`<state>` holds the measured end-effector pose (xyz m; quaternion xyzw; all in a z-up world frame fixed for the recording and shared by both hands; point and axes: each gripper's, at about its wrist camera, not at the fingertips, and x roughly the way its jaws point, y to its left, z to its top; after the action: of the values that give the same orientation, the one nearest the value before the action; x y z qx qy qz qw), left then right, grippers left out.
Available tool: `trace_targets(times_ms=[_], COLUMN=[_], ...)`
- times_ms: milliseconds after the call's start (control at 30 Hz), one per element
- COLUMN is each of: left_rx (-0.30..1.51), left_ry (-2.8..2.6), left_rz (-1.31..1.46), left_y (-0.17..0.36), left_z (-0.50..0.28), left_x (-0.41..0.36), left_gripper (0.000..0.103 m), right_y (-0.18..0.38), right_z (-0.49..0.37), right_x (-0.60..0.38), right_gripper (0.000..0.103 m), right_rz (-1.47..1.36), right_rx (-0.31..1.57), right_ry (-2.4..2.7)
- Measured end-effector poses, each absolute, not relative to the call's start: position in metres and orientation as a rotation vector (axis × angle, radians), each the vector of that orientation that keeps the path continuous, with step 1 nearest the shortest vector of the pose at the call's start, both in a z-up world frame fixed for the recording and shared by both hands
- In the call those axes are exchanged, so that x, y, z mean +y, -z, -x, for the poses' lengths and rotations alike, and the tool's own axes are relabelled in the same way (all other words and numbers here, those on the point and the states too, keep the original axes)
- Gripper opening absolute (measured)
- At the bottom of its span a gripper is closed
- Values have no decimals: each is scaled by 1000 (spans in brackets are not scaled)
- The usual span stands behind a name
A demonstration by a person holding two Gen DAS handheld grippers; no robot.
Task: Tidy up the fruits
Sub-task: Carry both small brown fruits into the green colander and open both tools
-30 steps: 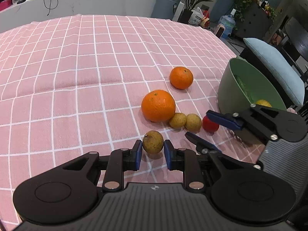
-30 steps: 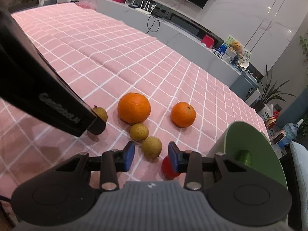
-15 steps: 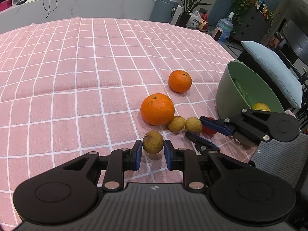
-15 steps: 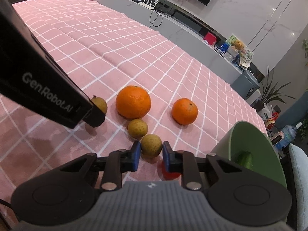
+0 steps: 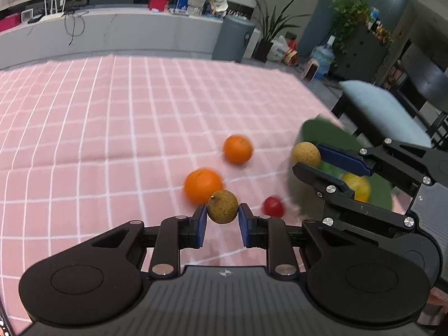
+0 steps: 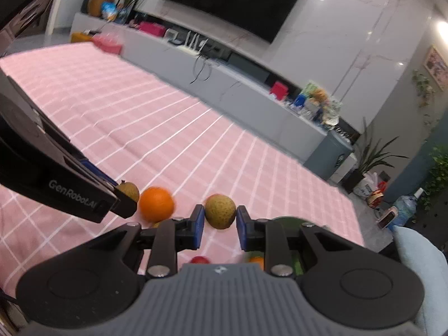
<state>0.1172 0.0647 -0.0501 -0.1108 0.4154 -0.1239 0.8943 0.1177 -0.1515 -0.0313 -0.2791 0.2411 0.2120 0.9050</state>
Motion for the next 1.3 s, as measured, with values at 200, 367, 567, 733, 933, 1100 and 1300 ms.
trace_targets(times_ms=[200, 367, 567, 733, 933, 1100, 1300], left_rx=[815, 797, 817, 852, 894, 919, 941], left_ry=[317, 379, 432, 448, 442, 432, 432], left_rz=[194, 168, 91, 29, -9, -53, -48], left_y=[18, 9, 12, 23, 39, 49, 58], left_z=[-127, -137, -153, -169, -182, -188, -195], left_x=[23, -16, -57, -81, -91, -96, -95], left_gripper=[27, 27, 27, 27, 27, 27, 27], right_y=[1, -7, -1, 11, 28, 42, 53], right_z=[-119, -114, -121, -135, -151, -167, -175], right_x=[-189, -226, -263, -280, -283, -284, -285], right_gripper=[20, 20, 20, 20, 20, 20, 20], right_rz=[484, 425, 356, 317, 296, 297, 301], right_rx=[489, 511, 577, 637, 703, 748, 780], right_ry=[-382, -325, -274, -262, -255, -254, -262])
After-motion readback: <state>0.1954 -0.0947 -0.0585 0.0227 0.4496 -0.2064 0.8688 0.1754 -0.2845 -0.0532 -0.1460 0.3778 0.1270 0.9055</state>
